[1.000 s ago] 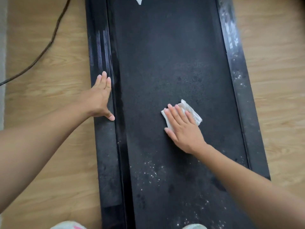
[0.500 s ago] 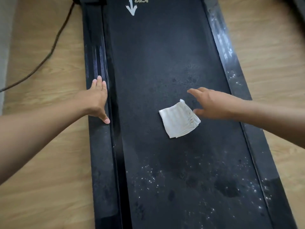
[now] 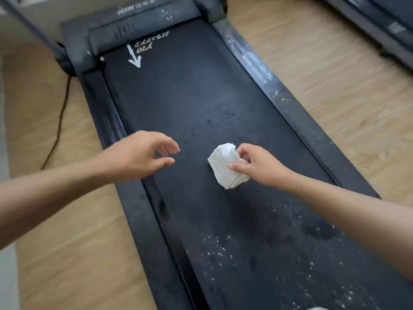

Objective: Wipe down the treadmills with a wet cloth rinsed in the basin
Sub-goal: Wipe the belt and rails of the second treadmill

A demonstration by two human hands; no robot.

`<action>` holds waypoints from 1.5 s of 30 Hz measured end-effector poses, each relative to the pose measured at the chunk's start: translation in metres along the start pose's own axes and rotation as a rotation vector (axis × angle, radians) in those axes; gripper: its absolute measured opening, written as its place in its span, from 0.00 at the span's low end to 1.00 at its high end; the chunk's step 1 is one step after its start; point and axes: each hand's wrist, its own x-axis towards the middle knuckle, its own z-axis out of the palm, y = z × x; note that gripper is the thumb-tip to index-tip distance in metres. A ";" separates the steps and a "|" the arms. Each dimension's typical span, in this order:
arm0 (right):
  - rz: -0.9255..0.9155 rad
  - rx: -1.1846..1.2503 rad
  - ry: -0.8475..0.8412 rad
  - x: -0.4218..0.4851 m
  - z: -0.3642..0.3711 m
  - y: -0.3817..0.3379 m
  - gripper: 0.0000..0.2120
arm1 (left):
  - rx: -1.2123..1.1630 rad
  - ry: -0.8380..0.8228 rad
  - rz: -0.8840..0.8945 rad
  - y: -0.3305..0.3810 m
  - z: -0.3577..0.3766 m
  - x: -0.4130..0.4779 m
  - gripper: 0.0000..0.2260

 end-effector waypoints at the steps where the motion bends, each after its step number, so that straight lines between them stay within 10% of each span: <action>1: 0.016 0.135 -0.012 -0.008 0.000 -0.012 0.12 | -0.160 0.039 -0.004 0.018 0.009 0.001 0.08; 6: 0.028 0.745 -0.266 -0.045 -0.003 -0.053 0.17 | -0.485 0.159 0.108 0.068 0.033 0.000 0.08; 13: -0.018 0.888 -0.406 -0.062 -0.003 -0.072 0.19 | -0.635 0.172 0.026 0.057 0.029 -0.015 0.06; 23: 0.133 0.579 -0.300 -0.055 0.016 -0.047 0.11 | -0.882 0.358 -0.255 0.043 0.028 -0.023 0.08; 30: 0.164 0.219 -0.278 -0.054 0.027 -0.030 0.06 | -1.208 0.228 -0.146 0.046 0.021 -0.027 0.04; 34: 0.036 -0.038 -0.275 -0.052 0.025 -0.040 0.19 | -1.165 0.191 -0.121 0.055 0.016 -0.029 0.06; 37: -0.133 0.121 -0.123 -0.052 0.023 -0.055 0.30 | -1.092 0.184 -0.063 0.062 0.009 -0.033 0.08; 41: -0.274 0.184 -0.120 -0.050 0.013 -0.086 0.05 | -1.067 0.176 0.003 0.066 -0.005 -0.034 0.09; 45: -0.204 0.231 -0.135 -0.048 0.008 -0.089 0.11 | -1.123 0.259 -0.025 0.069 -0.025 -0.031 0.08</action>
